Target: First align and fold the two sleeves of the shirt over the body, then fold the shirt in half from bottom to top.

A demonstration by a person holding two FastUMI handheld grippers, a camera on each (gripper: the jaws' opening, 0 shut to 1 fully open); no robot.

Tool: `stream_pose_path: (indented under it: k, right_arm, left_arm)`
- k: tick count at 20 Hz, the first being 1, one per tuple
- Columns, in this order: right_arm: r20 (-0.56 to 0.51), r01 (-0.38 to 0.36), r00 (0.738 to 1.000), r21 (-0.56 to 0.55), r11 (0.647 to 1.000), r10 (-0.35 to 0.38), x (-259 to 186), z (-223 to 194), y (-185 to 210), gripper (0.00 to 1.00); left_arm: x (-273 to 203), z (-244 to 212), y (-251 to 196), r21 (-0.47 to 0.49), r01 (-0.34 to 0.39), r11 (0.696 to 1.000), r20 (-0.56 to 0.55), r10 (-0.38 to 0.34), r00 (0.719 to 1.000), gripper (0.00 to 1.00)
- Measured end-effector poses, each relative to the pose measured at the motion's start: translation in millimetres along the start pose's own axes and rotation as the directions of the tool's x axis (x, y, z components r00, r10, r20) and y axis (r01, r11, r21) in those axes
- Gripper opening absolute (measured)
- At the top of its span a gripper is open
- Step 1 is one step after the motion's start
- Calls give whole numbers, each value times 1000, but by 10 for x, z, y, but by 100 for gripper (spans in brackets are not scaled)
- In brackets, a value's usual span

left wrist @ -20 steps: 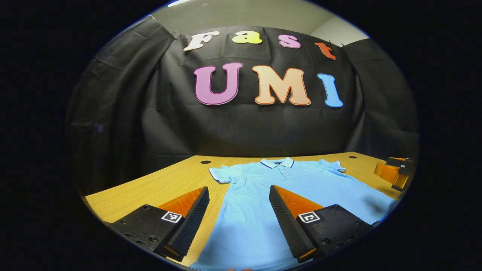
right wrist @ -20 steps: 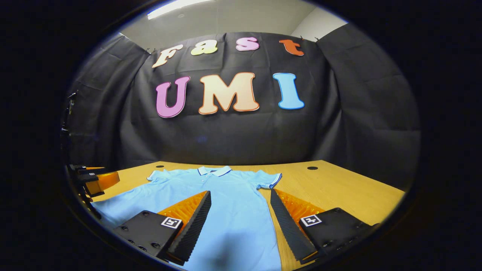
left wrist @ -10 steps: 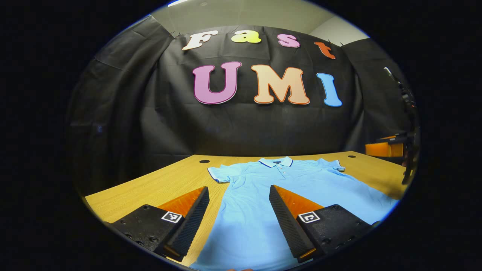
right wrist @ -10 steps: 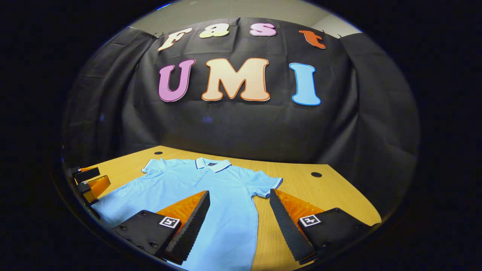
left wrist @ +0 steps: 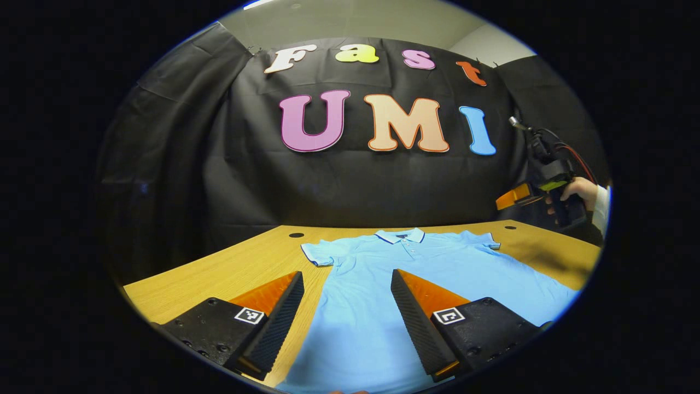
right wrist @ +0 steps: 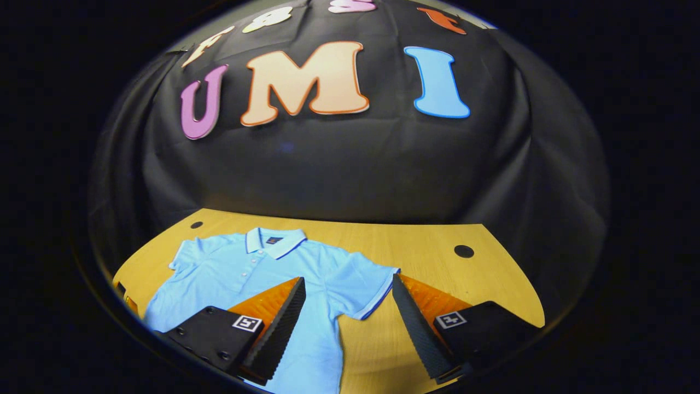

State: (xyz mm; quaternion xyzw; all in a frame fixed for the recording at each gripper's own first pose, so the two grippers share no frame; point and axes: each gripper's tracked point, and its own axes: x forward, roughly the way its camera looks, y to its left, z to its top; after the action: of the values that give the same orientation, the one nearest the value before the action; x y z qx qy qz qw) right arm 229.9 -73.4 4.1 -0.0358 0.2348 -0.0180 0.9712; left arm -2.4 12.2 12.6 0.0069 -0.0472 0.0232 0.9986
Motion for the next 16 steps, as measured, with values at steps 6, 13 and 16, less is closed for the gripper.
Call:
stream_pose_path:
  k: [6,13,16]
  right_arm:
    - [-115,71,991,-14,997,-72,770,-323,-272,99]
    - [-214,82,973,-24,996,-85,1099,-713,-286,98]
    - [-246,77,967,40,996,-65,1147,-796,-306,95]
  left_arm:
    - [8,1,9,1,-2,1000,-2,2,1000,95]
    - [16,-10,5,3,-2,1000,-5,2,1000,95]
    - [28,-25,8,6,-2,1000,-16,2,1000,95]
